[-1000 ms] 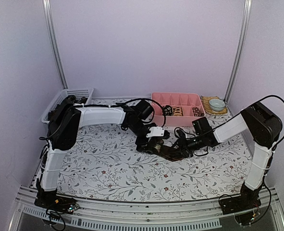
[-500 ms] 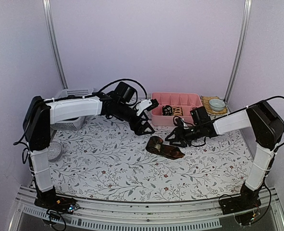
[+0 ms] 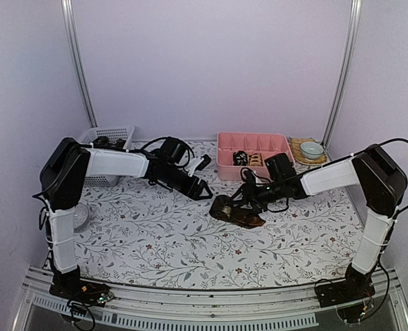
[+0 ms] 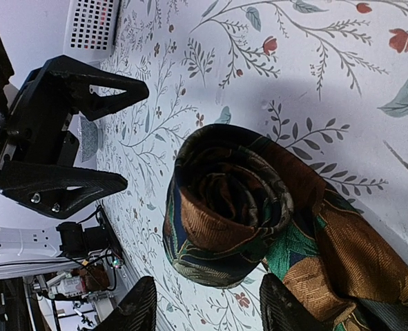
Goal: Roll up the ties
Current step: Roll the tie at the center of the board.
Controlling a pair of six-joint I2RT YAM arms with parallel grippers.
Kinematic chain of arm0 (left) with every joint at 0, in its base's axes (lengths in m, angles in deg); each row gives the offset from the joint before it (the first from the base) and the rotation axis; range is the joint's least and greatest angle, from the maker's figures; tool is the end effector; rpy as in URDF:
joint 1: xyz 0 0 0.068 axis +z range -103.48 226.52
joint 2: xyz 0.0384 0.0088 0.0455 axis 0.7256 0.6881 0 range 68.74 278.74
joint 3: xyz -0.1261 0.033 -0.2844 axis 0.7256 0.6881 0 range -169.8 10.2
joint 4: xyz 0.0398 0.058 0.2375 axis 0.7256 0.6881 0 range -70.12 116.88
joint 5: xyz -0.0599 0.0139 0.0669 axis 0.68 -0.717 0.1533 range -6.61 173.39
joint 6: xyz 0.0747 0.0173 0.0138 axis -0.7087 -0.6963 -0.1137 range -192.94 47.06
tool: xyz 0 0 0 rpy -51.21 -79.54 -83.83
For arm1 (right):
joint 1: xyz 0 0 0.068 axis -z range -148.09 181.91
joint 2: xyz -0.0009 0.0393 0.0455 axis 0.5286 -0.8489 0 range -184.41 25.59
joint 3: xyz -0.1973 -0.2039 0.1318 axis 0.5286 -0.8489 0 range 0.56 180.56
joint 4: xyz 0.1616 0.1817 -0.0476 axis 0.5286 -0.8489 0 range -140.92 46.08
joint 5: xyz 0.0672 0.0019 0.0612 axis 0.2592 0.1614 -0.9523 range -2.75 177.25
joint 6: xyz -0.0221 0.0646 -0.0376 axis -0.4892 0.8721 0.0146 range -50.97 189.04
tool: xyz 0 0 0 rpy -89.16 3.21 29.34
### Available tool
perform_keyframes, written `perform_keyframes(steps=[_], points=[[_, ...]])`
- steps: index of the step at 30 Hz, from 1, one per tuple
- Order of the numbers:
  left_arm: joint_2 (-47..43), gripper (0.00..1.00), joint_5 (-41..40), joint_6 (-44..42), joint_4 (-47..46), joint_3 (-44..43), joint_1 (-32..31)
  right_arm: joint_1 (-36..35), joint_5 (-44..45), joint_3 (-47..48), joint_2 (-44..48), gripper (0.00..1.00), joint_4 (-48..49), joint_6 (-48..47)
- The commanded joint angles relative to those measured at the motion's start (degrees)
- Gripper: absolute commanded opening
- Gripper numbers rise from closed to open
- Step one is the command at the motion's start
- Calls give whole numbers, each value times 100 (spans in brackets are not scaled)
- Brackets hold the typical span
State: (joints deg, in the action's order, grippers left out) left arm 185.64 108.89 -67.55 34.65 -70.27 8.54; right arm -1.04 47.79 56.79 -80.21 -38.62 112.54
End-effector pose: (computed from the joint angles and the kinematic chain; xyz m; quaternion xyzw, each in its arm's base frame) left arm 0.3473 -0.3075 0.1927 0.3285 0.8625 -0.3131 0.2241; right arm 0.3026 0.2465 0.1833 -0.0508 0.8757 0.4707 0.0949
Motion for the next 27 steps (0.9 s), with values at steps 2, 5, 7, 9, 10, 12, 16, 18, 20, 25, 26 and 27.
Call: perform_keyframes(steps=[2,5,7,9,10,12,16,18,20,25,26,27], points=[[171,68,229,296,-395,56,-24,-54,34,89,-184,54,224,126],[280,67,221,296,-347,-30,-54,-71,-22,120,-298,56,282,174],[354,65,200,297,-311,-78,-64,-86,-26,135,-362,56,313,196],[419,64,215,292,-291,-119,-82,-105,-19,158,-431,56,335,217],[447,64,211,296,-276,-146,-93,-115,-18,166,-463,56,344,231],[497,64,235,288,-255,-185,-127,-124,0,204,-547,56,340,237],[558,64,296,278,-252,-238,-170,-124,25,257,-695,55,323,221],[603,64,321,279,-254,-270,-192,-125,41,271,-758,54,314,228],[645,64,354,274,-246,-300,-221,-126,52,275,-815,52,322,224],[690,64,416,298,-251,-323,-263,-124,111,282,-947,39,267,171],[675,64,443,316,-280,-296,-263,-127,127,277,-968,37,258,148],[649,64,478,343,-320,-266,-263,-124,136,262,-986,36,246,125]])
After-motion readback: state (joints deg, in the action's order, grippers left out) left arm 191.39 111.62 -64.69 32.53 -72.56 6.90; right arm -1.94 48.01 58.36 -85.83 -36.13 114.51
